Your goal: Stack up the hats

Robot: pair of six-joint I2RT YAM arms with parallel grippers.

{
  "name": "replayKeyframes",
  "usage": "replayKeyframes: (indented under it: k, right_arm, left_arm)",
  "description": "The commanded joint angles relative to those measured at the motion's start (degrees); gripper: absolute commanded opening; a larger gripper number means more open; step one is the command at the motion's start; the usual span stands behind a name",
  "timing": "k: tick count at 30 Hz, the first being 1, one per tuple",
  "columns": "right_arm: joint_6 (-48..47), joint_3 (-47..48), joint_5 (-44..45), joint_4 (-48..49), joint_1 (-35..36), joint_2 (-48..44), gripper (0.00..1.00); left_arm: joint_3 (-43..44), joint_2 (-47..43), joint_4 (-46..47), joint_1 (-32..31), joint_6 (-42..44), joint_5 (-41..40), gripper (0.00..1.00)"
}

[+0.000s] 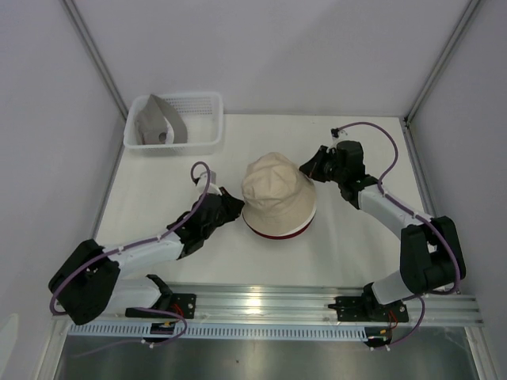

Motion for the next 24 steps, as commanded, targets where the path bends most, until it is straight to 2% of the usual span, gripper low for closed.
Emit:
replayKeyframes:
  k: [1, 2, 4, 5, 7, 8, 10, 11, 12, 14, 16, 20, 22, 24]
  right_arm:
    - [-3.49, 1.81, 3.09, -1.88, -0.38, -3.73, 0.0]
    - [-3.93, 2.24, 3.35, -3.45, -0.47, -4.08, 0.04]
    - [-5.59, 3.74, 4.58, -5.39, -0.9, -5.31, 0.22]
    - [-6.13, 4.35, 4.94, -6.71, -1.08, -5.75, 0.47]
    - [-7.1, 6.55, 5.29, -9.96, -2.39, -6.89, 0.71]
    - [-7.62, 7.51, 5.55, -11.97, -3.01, -8.2, 0.88]
    - [-8.24, 9.71, 6.08, -13.13, -4.85, -9.79, 0.99]
    - [-9.29, 10.33, 6.43, -13.92, -5.47, -11.45, 0.99]
    - [-9.73, 10.94, 7.22, -14.54, -6.0, -12.34, 1.0]
    - [-11.4, 12.35, 8.27, -15.76, -7.23, -14.53, 0.99]
    - [-11.76, 12.53, 9.68, -16.04, -7.58, -15.94, 0.99]
    - [-11.58, 10.25, 9.86, -13.06, -8.02, -17.62, 0.99]
    - [-11.14, 9.81, 10.12, -12.26, -8.29, -17.18, 0.99]
    - [-11.14, 9.63, 9.95, -10.85, -8.2, -16.31, 0.99]
  left_arm:
    - [3.05, -6.07, -8.84, -0.28, 4.93, -3.95, 0.31]
    - [4.8, -7.31, -10.52, 0.08, 5.72, -4.57, 0.37]
    - [8.57, -10.47, -14.04, 2.17, 7.75, -5.8, 0.5]
    - [10.59, -11.36, -17.62, 3.41, 8.36, -6.42, 0.59]
    - [13.33, -12.59, -19.24, 8.74, 9.68, -5.37, 0.69]
    - [14.3, -12.86, -19.5, 10.95, 10.99, -4.85, 0.8]
    - [20.26, -11.73, -21.86, 17.18, 12.05, -3.18, 0.89]
    - [22.37, -9.2, -23.71, 19.22, 13.8, -2.74, 0.99]
    - [29.18, -7.34, -24.85, 20.89, 15.04, -2.47, 1.0]
    - [34.84, -2.95, -30.89, 25.9, 17.23, -2.03, 1.0]
    - [42.92, 3.73, -32.51, 29.76, 19.26, -2.03, 1.0]
    - [54.09, 15.94, -37.51, 36.19, 21.46, -2.3, 1.0]
    - [59.55, 24.29, -38.39, 39.43, 23.39, 1.2, 0.99]
    - [70.93, 31.22, -41.72, 40.59, 28.56, 2.54, 0.99]
